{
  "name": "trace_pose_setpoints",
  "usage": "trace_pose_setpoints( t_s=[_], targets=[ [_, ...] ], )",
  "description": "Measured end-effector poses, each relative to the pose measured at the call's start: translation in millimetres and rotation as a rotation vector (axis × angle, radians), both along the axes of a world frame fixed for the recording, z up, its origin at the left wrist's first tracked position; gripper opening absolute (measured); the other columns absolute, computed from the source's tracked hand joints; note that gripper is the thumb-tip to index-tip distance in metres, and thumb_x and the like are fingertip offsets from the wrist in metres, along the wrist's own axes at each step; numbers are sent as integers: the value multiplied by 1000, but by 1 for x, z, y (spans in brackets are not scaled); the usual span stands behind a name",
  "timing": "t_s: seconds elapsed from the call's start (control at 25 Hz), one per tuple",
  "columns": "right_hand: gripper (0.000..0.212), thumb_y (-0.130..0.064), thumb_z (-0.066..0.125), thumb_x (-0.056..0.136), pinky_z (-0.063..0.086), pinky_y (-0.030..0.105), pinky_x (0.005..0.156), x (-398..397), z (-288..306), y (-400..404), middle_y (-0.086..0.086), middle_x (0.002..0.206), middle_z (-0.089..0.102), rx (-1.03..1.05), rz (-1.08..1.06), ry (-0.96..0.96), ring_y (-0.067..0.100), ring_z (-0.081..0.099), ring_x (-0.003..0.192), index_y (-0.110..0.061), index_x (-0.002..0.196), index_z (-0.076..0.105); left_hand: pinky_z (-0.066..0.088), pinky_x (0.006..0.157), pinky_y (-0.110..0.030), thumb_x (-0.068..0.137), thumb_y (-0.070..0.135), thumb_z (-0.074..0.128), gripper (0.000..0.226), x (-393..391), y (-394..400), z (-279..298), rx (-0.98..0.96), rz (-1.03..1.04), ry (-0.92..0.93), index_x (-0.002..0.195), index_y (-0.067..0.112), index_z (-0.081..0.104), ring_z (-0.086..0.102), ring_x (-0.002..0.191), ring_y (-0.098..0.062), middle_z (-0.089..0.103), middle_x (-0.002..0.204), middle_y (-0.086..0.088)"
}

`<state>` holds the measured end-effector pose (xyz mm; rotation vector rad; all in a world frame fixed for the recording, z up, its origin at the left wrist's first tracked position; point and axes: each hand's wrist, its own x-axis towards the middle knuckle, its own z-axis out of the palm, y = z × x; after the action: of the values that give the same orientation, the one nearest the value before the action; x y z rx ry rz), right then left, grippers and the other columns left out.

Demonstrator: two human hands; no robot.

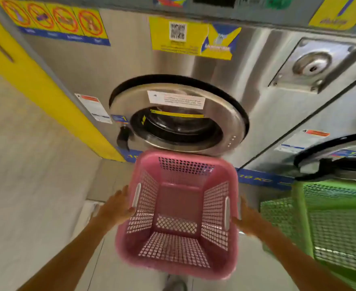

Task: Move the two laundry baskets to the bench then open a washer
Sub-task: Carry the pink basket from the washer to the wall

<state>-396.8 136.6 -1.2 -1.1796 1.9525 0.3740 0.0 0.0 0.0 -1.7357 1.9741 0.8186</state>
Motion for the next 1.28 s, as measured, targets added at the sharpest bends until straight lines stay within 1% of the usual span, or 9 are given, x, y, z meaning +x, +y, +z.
trace_pose_setpoints(
  t_s=[0.16, 0.28, 0.44, 0.64, 0.8, 0.92, 1.04, 1.16, 1.28],
  targets=[
    [91, -27, 59, 97, 49, 43, 98, 18, -40, 9, 32, 143, 47, -57, -199, -6, 43, 59, 122, 0, 158, -3, 37, 109, -49, 95, 29, 60, 90, 3, 13, -45, -8, 194, 152, 156, 2, 1, 41, 138, -42, 29, 155, -28],
    [78, -8, 58, 90, 50, 49, 94, 27, -56, 15, 38, 133, 51, -165, -315, 46, 51, 59, 115, 1, 154, 14, 49, 91, -52, 93, 15, 57, 79, 7, 28, -63, -94, 292, 252, 155, 2, 9, 59, 114, -47, 52, 136, -32],
    [71, -9, 62, 87, 50, 48, 86, 39, -41, 31, 40, 124, 57, -179, -240, 66, 54, 62, 106, 2, 145, 22, 56, 75, -48, 92, 15, 52, 69, 28, 79, -47, -172, 346, 288, 151, 10, 17, 68, 93, -43, 67, 115, -24],
    [61, -16, 64, 91, 53, 51, 86, 77, 18, 52, 35, 122, 59, -179, 64, 68, 52, 64, 104, 6, 139, 33, 47, 47, -19, 97, 26, 48, 66, 84, 194, 0, -207, 547, 390, 153, 16, 16, 61, 57, -1, 63, 80, 11],
    [42, -38, 54, 99, 55, 49, 84, 154, 45, 59, 25, 104, 70, -184, 272, 15, 43, 69, 94, -3, 121, 51, 52, 51, -19, 98, 35, 45, 68, 150, 320, 7, -174, 818, 379, 155, 24, 9, 67, 59, -5, 64, 78, 11],
    [45, -51, 39, 100, 52, 46, 84, 241, 32, 69, 26, 97, 70, -188, 430, 14, 43, 67, 93, -9, 106, 56, 58, 63, -32, 100, 39, 44, 51, 198, 416, -13, -188, 1035, 350, 145, 21, 31, 65, 64, -11, 70, 87, 4],
    [57, -52, 28, 102, 52, 46, 81, 359, -7, 109, 30, 98, 70, -162, 668, -20, 44, 68, 92, -5, 113, 59, 56, 70, -40, 100, 36, 46, 37, 258, 531, -38, -155, 1291, 275, 132, 16, 44, 65, 71, -18, 69, 95, -3],
    [60, -59, 21, 100, 53, 32, 54, 471, -42, 161, 9, 74, 66, -106, 886, -57, 28, 67, 63, -12, 109, 56, 59, 73, -40, 98, 29, 50, 36, 314, 633, -62, -165, 1500, 231, 130, 13, 49, 69, 82, -23, 70, 108, -9],
    [49, -55, 30, 101, 61, 42, 56, 558, -76, 212, 13, 81, 67, -47, 975, -67, 31, 70, 63, -12, 111, 52, 63, 67, -42, 96, 21, 53, 30, 372, 704, -80, -172, 1676, 287, 124, 10, 54, 71, 77, -21, 69, 102, -7]
  ],
)
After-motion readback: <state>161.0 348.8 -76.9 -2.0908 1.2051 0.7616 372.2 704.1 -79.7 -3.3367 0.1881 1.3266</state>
